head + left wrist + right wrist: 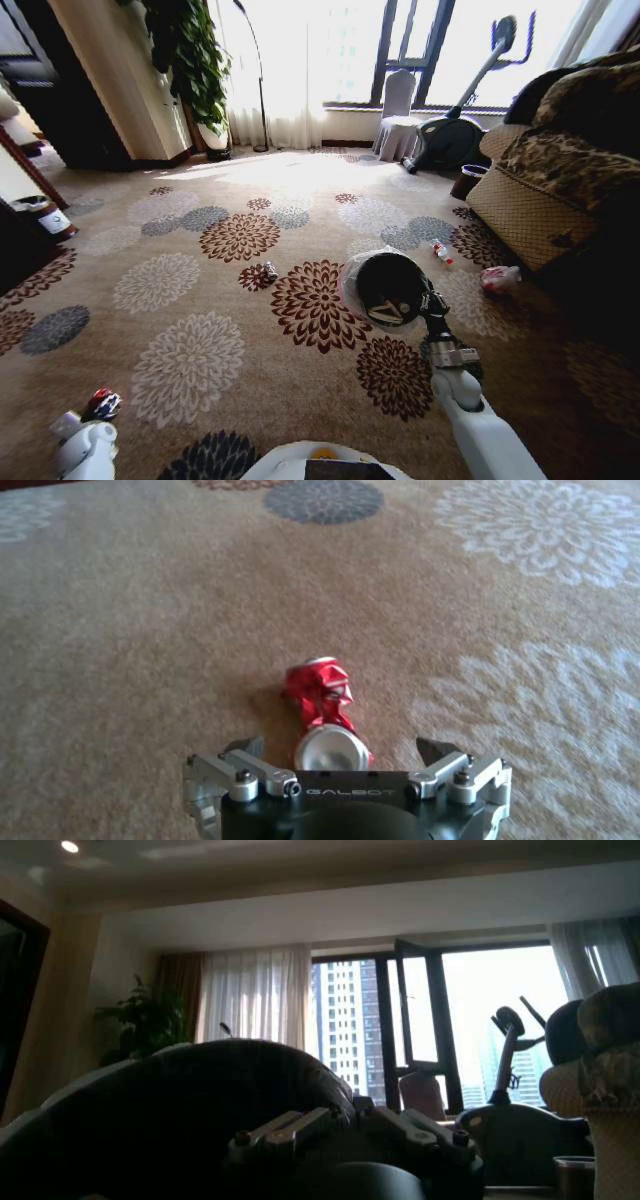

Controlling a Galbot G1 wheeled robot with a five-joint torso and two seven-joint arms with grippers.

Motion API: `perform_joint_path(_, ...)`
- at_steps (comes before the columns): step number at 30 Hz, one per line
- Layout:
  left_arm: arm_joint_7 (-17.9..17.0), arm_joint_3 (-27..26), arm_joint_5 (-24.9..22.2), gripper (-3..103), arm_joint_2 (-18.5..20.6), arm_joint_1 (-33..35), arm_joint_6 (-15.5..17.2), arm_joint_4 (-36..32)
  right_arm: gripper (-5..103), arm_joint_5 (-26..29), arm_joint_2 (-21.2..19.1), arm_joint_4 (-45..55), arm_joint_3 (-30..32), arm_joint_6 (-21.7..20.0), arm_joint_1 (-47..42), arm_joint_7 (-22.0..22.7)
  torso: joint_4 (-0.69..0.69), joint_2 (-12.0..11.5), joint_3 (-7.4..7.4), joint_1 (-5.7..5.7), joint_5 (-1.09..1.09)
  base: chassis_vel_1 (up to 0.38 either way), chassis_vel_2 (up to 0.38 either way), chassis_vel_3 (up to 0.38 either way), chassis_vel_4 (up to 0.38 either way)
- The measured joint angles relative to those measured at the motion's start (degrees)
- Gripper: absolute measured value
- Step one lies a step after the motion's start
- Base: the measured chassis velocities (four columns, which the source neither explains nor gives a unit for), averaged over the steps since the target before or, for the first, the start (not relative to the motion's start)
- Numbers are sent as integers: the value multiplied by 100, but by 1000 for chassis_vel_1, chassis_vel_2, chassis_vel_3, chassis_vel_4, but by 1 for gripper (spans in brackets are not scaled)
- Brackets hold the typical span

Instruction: Pick up the trash from the ground and place it into the trash bin.

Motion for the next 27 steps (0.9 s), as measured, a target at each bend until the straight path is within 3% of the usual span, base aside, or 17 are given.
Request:
perform_joint_path(5,180,155,0,100,186,-275,48,552,0,56,11,-29,73,36,-53,1,3,0,0,0,0,-11,-9,1,1)
perform_joint_path(10,178,149,23,100,159,-303,132,596,0,116,0,-55,164,57,-89,-1,6,0,0,0,2,0,0,0,0)
perform_joint_path(16,390,173,250,100,227,-374,-110,850,0,135,-2,-113,185,67,-87,1,4,0,0,0,-1,0,0,0,0)
perform_joint_path(27,718,304,409,102,616,-774,-208,1544,0,169,4,-118,235,97,-157,-1,4,0,0,0,1,0,0,0,0)
